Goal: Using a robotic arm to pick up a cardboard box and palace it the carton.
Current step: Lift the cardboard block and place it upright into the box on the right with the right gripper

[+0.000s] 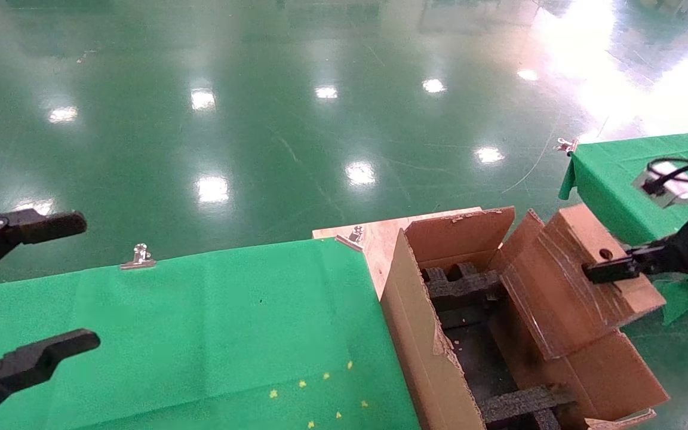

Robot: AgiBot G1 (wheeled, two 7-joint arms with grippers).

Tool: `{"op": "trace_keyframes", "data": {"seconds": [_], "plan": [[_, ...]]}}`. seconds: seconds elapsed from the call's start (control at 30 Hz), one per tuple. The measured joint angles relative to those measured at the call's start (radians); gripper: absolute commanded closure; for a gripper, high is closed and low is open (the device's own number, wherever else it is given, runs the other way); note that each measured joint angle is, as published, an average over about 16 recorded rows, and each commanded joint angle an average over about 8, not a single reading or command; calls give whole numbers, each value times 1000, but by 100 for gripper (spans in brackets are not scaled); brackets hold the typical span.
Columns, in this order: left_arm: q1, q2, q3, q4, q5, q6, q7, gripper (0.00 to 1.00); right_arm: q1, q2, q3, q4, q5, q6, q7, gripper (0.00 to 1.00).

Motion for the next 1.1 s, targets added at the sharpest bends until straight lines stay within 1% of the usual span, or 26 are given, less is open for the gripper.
{"op": "trace_keyframes", "data": {"seconds": [0.2, 0.43, 0.8, 1.1], "plan": [[0, 0, 0, 0, 0, 0, 0, 0, -46, 11, -27, 66, -29, 84, 83, 100], [0, 0, 0, 0, 0, 0, 0, 0, -101, 7, -52, 112, -49, 172, 146, 100], [0, 0, 0, 0, 0, 0, 0, 0, -184, -26, -71, 123, -45, 307, 214, 100], [0, 0, 0, 0, 0, 0, 0, 0, -227, -48, -79, 119, -39, 374, 255, 100]]}}
